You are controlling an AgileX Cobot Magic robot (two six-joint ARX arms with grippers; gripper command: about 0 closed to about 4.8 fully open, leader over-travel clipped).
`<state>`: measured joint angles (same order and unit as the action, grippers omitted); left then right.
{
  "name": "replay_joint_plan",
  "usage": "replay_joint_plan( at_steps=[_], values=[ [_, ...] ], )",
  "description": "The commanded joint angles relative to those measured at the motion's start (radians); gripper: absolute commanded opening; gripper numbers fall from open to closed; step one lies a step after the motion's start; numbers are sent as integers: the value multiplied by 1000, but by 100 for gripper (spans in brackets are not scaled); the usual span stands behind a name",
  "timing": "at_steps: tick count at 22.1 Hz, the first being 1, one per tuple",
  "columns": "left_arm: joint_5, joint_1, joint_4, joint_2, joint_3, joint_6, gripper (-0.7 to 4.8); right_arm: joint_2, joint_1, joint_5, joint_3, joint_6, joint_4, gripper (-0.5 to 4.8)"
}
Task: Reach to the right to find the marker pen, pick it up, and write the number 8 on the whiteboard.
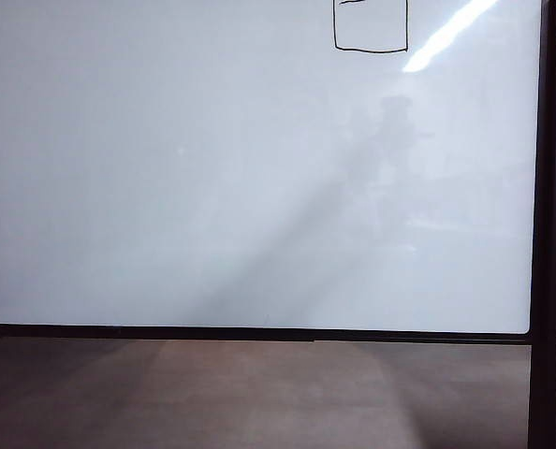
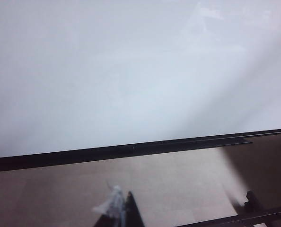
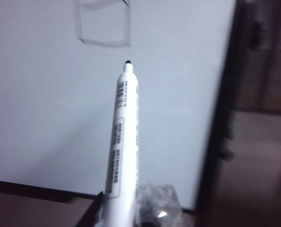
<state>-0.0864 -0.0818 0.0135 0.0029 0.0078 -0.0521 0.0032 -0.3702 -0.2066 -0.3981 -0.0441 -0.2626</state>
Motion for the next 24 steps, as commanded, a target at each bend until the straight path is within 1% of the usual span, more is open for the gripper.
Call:
replay_joint_plan(
  at_steps=[1,2,3,4,5,7,9,11,14,19,24],
  values=[
    [-3,3,-8,1,1,0,-5,0,164,57,82,35,44,0],
    [-4,3,-8,1,1,0,-5,0,201,78,108,42,65,0],
    [-3,3,-8,1,1,0,-5,0,267,125,164,45,103,0],
    [-3,3,-8,1,1,0,-5,0,303,150,194,44,121,0],
    [-3,3,-8,1,1,0,-5,0,365,199,243,51,155,0],
    [-4,3,-8,1,1,0,-5,-1,432,257,301,71,205,0],
    [-4,3,-8,1,1,0,-5,-1,462,304,336,71,242,0],
    [-4,3,-7,1,1,0,-5,-1,473,325,360,71,276,0],
    [-4,3,-8,1,1,0,-5,-1,468,324,383,71,314,0],
    [-4,3,-7,1,1,0,-5,-1,425,248,394,69,339,0],
    [-4,3,-8,1,1,0,-5,-1,423,251,394,69,342,0]
  ],
)
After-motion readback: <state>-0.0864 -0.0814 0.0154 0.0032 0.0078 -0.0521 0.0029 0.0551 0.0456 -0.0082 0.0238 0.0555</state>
